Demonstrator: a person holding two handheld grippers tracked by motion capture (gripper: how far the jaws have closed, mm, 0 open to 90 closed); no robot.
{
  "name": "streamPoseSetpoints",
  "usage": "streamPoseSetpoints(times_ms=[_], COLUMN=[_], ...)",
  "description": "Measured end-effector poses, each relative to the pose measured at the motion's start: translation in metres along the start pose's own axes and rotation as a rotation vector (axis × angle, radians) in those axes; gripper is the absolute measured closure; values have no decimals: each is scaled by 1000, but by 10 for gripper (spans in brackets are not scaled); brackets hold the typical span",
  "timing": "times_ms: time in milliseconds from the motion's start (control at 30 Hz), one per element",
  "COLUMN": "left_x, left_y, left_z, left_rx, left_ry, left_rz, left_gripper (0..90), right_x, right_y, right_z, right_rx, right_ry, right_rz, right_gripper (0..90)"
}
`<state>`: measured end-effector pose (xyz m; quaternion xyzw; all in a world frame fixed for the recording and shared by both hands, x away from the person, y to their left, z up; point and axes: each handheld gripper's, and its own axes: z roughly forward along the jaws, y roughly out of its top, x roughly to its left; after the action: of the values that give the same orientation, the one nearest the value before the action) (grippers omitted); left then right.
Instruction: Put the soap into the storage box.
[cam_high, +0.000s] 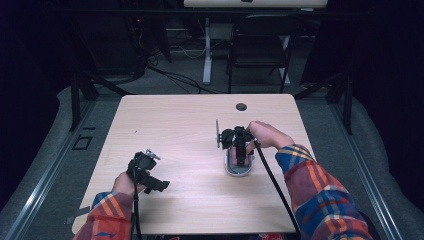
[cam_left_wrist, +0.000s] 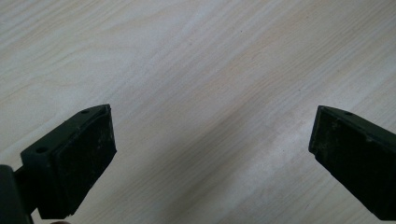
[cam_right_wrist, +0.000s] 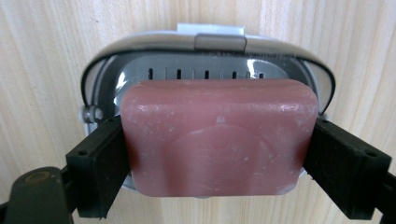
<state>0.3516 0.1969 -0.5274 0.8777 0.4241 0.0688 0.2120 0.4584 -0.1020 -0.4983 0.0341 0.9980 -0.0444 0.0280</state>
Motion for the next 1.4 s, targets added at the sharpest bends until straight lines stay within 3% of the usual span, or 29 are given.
streamPoseSetpoints(times_ms=[333, 633, 833, 1133, 1400], left_x=[-1, -1, -1, -2, -2], left_y=[0, 0, 0, 0, 1], left_z=[0, 0, 0, 1, 1], left_rx=[4, 3, 4, 5, 9], left_ry=[0, 1, 1, -2, 0], left_rz=[6, 7, 5, 10, 16], left_gripper=[6, 6, 6, 7, 7], right_x=[0, 0, -1, 2, 6], right_y=[0, -2, -6, -13, -29], right_z=[9, 10, 12, 0, -16], right_rx=[23, 38, 20, -18, -52], right_ry=[1, 5, 17, 0, 5], right_rz=[21, 11, 39, 46, 60], right_gripper=[129, 128, 128, 125, 20])
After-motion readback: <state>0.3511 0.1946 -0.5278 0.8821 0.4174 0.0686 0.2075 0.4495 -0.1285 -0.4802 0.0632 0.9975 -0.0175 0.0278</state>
